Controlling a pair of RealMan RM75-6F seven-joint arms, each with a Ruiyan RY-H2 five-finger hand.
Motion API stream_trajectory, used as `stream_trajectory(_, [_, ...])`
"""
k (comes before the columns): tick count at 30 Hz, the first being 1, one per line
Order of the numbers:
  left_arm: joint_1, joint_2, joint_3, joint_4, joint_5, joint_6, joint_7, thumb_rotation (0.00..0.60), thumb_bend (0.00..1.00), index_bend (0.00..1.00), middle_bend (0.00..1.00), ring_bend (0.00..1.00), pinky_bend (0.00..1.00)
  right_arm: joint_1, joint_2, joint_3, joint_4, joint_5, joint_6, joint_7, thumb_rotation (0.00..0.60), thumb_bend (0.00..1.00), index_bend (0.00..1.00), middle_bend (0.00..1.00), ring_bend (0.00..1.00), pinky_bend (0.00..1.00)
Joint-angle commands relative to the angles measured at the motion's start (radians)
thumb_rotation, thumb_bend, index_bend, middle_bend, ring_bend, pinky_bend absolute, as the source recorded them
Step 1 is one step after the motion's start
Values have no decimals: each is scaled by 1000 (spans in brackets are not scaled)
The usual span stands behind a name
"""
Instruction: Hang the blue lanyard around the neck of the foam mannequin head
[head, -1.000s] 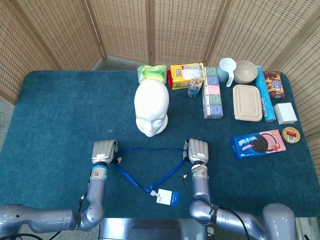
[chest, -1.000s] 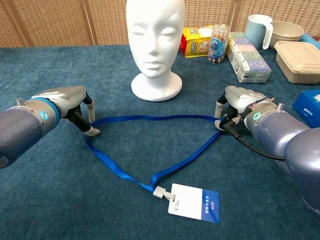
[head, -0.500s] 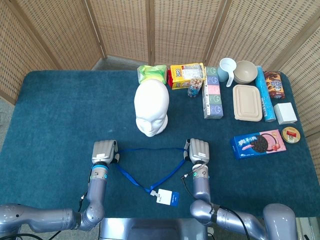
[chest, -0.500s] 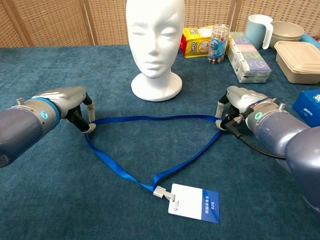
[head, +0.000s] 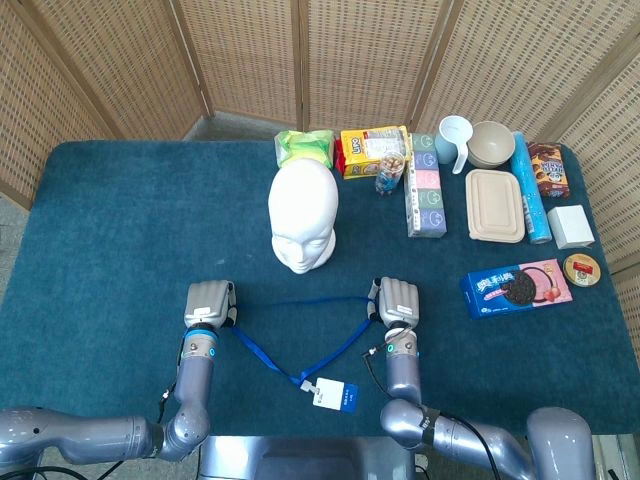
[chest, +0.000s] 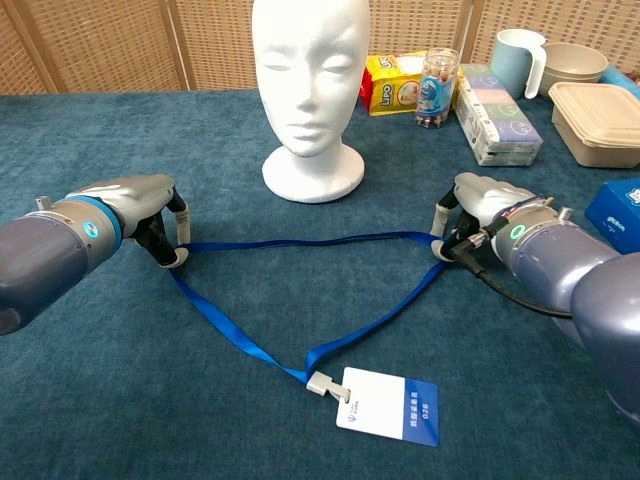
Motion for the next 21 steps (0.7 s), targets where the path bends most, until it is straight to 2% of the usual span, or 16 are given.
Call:
stream_trajectory(1, [0, 2, -1, -1, -7, 1, 3, 595, 435, 556, 1000, 1000, 1000, 2, -1, 1, -1, 0, 0, -1, 600, 515, 620, 950, 1000, 1000])
stream_trajectory(12, [2, 9, -3, -4, -11, 2, -7, 595, 446, 617, 1000, 1000, 1000, 5, -2, 4, -5, 3, 5, 2, 600, 515, 623, 950, 1000, 1000])
stream_trajectory(21, [33, 36, 14, -43, 51, 28, -65, 597, 446, 633, 1000, 1000, 1000, -11, 19, 5, -61, -14, 8, 36, 600, 516, 631, 957, 1000, 1000])
